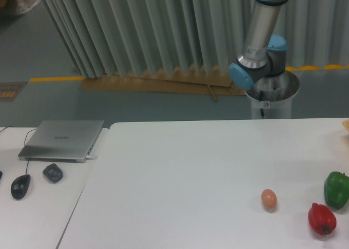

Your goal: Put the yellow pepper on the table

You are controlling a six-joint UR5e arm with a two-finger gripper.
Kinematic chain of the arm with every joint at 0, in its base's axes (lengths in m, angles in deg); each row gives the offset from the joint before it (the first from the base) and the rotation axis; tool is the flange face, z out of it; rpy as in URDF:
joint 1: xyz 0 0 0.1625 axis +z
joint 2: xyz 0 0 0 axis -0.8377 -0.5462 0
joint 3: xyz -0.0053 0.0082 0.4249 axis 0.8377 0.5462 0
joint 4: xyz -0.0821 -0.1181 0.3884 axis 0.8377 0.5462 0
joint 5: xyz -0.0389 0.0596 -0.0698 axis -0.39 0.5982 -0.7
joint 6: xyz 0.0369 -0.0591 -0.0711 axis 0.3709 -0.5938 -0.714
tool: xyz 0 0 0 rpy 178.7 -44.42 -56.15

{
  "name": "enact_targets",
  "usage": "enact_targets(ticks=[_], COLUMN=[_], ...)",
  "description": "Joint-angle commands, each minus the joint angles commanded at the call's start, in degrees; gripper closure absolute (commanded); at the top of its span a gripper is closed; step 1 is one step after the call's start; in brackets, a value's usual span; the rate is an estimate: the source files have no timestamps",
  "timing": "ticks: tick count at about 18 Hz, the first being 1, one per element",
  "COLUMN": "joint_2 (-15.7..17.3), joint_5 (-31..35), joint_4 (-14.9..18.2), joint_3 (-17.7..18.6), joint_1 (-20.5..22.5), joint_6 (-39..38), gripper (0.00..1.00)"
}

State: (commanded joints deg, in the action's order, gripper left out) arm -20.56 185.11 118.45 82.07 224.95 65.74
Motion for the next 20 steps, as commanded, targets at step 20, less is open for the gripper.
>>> enact_targets(ticks=[20], joint_2=[0.26], joint_5=[4.05], joint_4=[0.8], joint_3=[3.6], joint_1=[0.61], joint_6=[5.1], gripper=[0.0])
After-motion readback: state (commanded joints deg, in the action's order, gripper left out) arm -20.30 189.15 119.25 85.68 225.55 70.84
